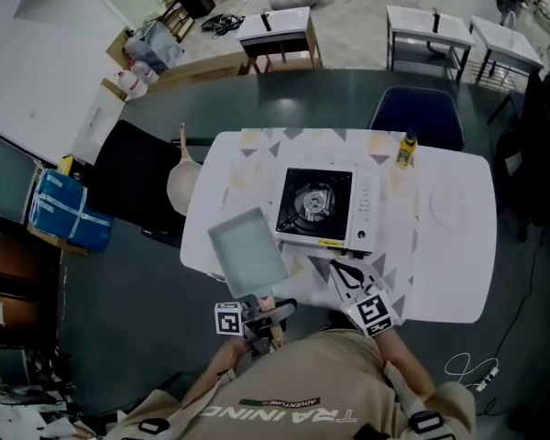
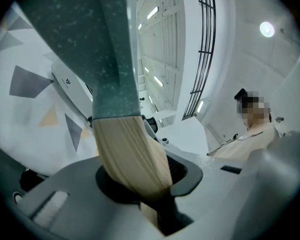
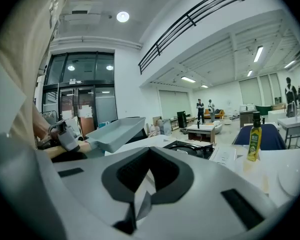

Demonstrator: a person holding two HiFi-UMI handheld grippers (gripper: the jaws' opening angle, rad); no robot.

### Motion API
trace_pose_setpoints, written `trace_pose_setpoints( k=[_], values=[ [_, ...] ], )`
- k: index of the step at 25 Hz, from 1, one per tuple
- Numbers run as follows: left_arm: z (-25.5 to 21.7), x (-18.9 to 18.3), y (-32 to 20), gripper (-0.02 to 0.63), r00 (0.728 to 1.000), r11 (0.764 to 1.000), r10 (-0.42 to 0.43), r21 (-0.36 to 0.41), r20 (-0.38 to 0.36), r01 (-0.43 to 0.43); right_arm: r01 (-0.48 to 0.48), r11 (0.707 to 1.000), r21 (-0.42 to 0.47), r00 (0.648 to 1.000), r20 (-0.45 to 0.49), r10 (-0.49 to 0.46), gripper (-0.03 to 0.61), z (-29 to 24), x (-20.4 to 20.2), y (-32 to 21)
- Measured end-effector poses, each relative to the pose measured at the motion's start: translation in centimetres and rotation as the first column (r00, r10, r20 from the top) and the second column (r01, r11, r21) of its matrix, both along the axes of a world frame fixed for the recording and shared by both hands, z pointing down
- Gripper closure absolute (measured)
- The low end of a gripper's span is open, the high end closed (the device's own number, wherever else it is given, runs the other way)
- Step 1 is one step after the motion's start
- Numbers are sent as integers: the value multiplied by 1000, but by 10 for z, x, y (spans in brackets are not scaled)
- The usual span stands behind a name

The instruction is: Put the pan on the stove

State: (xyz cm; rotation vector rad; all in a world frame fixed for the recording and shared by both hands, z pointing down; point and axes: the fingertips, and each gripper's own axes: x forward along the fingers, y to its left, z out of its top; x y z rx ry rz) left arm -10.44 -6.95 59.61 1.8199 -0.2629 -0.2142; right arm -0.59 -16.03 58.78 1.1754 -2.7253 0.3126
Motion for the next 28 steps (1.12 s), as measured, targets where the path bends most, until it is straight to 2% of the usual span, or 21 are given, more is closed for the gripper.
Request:
trace_pose_setpoints(
  k=[6,11,15,21,28],
  values=[
    [6,9,-28,526,1000,999,4,-34,19,-3,-4,1000,-4,1000,-7,4,575,12,20,-37],
    [8,14,-44,525,1000,997,29,-67,8,-29,-23,999,-38,1000,-15,22,575,21,31,-41],
    [11,26,-53,525,994,992,108,-61,17,-107,-98,994,-53,995,4,98,575,26,45,-51],
    [12,34,-78,520,978,974,207,-83,-30,-209,-201,979,-43,980,7,201,575,13,52,-60],
    [9,49,-118,515,936,937,346,-26,-64,-348,-326,945,-23,945,-22,326,575,0,62,-60]
  ],
)
